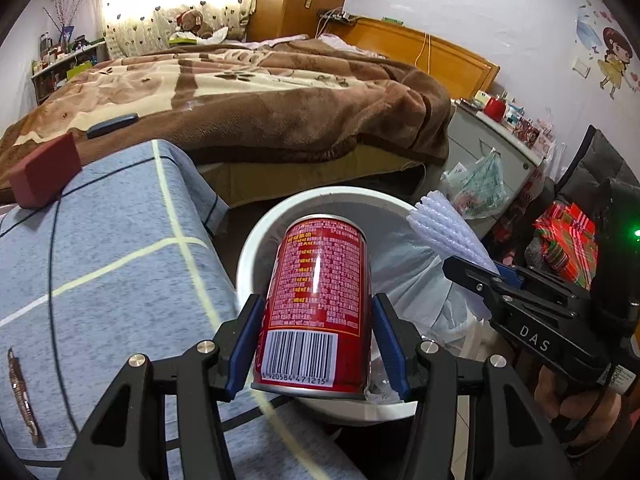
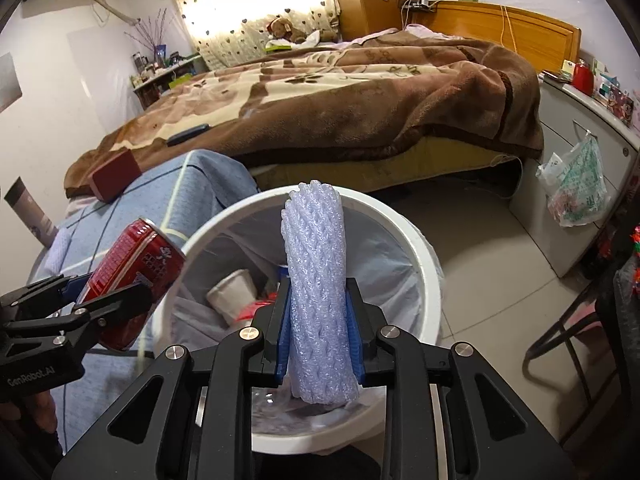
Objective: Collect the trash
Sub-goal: 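Carry the foam sleeve and soda can over the white bin and release both, then move both open tools back over the bed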
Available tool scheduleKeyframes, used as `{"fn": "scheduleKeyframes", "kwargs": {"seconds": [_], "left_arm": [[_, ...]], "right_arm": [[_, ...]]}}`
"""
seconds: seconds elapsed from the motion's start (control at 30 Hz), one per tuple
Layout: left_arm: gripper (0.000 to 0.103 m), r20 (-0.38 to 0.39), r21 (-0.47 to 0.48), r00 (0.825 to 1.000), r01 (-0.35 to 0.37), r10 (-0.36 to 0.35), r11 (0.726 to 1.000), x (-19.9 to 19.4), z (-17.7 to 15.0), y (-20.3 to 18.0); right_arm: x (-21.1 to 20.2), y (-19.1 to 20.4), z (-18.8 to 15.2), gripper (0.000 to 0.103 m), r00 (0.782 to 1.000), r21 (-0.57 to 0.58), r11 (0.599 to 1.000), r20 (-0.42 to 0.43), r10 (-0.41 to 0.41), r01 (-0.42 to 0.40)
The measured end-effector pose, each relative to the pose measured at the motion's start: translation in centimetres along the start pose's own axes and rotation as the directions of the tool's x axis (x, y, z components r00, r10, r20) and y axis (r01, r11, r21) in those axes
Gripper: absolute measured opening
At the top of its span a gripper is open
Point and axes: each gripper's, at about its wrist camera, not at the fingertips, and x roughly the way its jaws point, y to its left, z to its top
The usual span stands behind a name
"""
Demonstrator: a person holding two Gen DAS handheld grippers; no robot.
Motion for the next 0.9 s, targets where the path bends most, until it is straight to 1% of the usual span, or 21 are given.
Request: {"fn": "scheduleKeyframes", "kwargs": {"seconds": [0.1, 0.13, 0.2, 0.23, 0.27, 0.57, 0.9], "left_arm": [[0.057, -0.010, 0.003, 1.000, 0.005, -0.005, 1.000, 0.8, 0.0, -0.4], [0.057, -0.015, 0.000, 1.000, 0.000, 0.000, 1.000, 1.0, 0.0, -0.5], [0.062, -0.018, 0.004, 1.000, -0.012, 0.012, 1.000, 1.1, 0.0, -0.7], [0.063, -0.016, 0.003, 1.000, -0.010, 0.010, 1.000, 1.0, 0.0, -0.7], [0.063, -0.017, -0.001, 1.000, -0.005, 0.005, 1.000, 1.0, 0.0, -0.7], [0.064, 0.008, -0.020, 1.000, -0.015, 0.015, 1.000, -0.3, -0.2, 0.2], [0.064, 0.058, -0.043, 0.998, -0.030, 0.033, 0.999, -2.9, -0.6, 1.5]], "right_arm": [[0.1, -0.4, -0.1, 0.027, 1.000, 0.002, 1.000, -0.001, -0.008, 0.008], [0.2, -0.5, -0.1, 0.030, 1.000, 0.000, 1.000, -0.005, -0.013, 0.013], [0.3, -0.7, -0.2, 0.043, 1.000, -0.005, 1.000, -0.009, -0.022, 0.022], [0.4, -0.7, -0.3, 0.055, 0.999, -0.009, 0.999, -0.012, -0.031, 0.031], [0.3, -0.7, -0.4, 0.059, 0.999, -0.009, 0.999, -0.010, -0.036, 0.036], [-0.3, -1.0, -0.4, 0.059, 0.999, 0.015, 0.999, 0.012, -0.036, 0.035], [-1.2, 0.7, -0.2, 0.059, 0.998, 0.008, 1.000, 0.054, -0.017, 0.017]]}}
